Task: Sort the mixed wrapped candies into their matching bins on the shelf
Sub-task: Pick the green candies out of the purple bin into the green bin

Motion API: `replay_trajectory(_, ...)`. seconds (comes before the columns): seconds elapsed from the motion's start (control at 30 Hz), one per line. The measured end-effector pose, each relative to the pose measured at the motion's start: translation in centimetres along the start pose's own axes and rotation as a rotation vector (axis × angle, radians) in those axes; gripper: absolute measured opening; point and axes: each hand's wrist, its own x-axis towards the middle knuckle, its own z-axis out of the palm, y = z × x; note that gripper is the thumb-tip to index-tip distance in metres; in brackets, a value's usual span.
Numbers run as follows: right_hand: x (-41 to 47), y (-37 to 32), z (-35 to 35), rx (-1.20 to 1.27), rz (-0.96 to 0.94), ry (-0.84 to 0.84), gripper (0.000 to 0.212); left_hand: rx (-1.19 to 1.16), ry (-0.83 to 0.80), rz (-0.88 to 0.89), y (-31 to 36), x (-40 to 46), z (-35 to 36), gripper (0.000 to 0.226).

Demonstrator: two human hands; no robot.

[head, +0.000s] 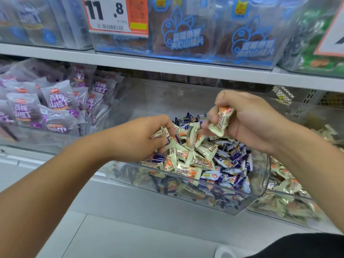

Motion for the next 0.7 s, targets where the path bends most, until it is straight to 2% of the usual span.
replay_trajectory(0.03, 0.2, 0.2, 0.1, -0.052, 0.004, 0.044, 0.021, 0.105, 0.029, 0.0, 0.3, 0.0, 0.0, 0.005)
replay_trajectory(0.07, 0.3, 0.4, 0.1, -0.173, -0.008, 0.095, 0.021, 0.205, 0.057, -0.016, 0.7, -0.1, 0.0, 0.017)
replay_trajectory(0.17, 0.4, 0.5, 0.4, -0.737, -0.122, 0.23, 0.025, 0.427, 0.125, -0.227, 1.8, 0.0, 0.6, 0.068)
replay_trajectory(0.23, 0.5, 0.7, 1.0, -1.02, -0.162, 0.255, 0.035, 0.485, 0.132, -0.341, 2.1, 0.4, 1.2, 0.077)
replay_trajectory(0.3, 0.9, 1.1, 1.6, -1.166, -0.109, 0.276, 0.05, 0.445, 0.097, -0.365, 2.2, 0.8, 1.5, 0.073)
replay_trajectory(0.4, 1.7, 1.8, 2.3, -1.25, -0.119, 0.275, 0.057, 0.369, 0.032, -0.352, 2.2, 1.2, 1.3, 0.068)
replay_trajectory(0.53, 1.7, 1.8, 2.4, -1.138, -0.173, 0.152, 0.045, 0.248, 0.016, -0.324, 1.6, 0.6, -0.1, 0.05)
replay_trajectory(0.7, 1.5, 1.4, 2.4, -0.93, -0.17, 0.136, 0.026, -0.21, 0.116, -0.226, 1.0, 0.5, -0.7, 0.032)
